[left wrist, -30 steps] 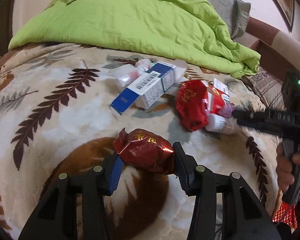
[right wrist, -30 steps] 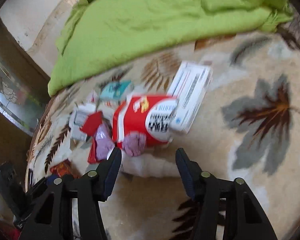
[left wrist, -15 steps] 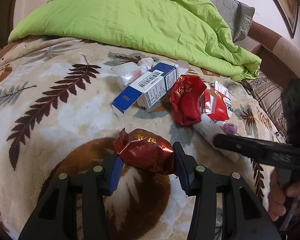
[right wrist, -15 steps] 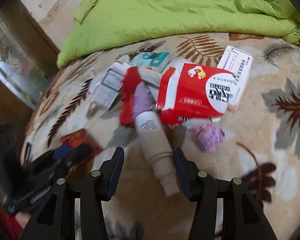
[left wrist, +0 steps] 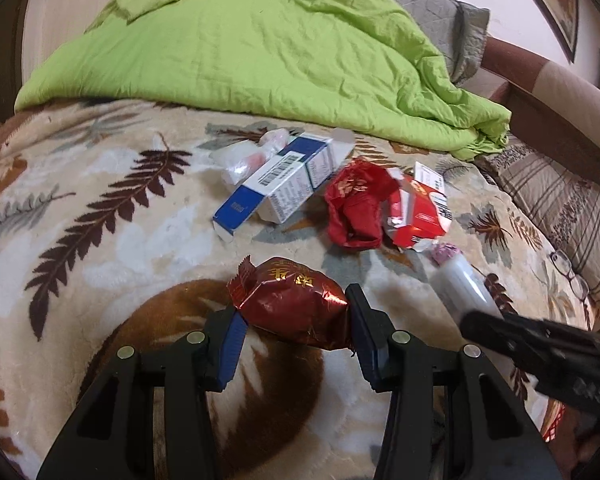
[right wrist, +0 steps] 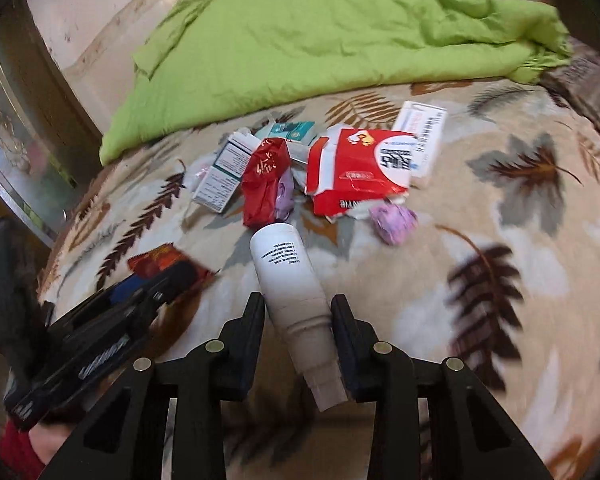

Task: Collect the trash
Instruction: 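Grasp the white spray bottle with the right gripper, then lift the spray bottle with the right gripper while the left holds the wrapper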

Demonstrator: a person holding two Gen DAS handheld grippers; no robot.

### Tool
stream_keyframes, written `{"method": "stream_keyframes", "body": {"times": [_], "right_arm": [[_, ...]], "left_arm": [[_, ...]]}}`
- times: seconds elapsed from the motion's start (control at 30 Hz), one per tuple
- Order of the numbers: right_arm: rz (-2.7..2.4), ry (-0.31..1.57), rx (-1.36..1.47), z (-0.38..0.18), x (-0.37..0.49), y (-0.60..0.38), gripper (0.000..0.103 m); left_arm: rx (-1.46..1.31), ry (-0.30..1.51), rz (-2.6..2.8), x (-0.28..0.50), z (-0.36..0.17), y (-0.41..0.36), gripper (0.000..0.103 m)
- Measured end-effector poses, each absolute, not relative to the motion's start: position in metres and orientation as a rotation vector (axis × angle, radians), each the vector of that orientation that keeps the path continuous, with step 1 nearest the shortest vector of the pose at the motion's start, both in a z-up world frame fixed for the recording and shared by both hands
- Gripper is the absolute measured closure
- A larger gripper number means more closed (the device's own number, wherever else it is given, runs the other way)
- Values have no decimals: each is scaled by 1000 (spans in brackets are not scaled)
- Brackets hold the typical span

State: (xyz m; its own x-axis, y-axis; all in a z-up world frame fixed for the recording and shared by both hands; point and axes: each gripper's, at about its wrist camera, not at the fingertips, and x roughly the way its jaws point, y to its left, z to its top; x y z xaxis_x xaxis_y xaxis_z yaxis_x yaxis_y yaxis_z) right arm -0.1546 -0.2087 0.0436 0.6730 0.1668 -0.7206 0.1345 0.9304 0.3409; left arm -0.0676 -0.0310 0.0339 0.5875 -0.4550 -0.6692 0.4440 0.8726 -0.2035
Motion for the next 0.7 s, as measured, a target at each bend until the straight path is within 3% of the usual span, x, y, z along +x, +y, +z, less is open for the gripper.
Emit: {"method": "stream_keyframes", "body": {"times": [0.47,0.7], "right_arm": [[39,706,404,71,-224,-209,66],[6,710,386,69,-223,-207,66]], "left_arm": [[101,688,-622,-169,63,-21,56],[138,669,-586,-169,57,-24,56]]}}
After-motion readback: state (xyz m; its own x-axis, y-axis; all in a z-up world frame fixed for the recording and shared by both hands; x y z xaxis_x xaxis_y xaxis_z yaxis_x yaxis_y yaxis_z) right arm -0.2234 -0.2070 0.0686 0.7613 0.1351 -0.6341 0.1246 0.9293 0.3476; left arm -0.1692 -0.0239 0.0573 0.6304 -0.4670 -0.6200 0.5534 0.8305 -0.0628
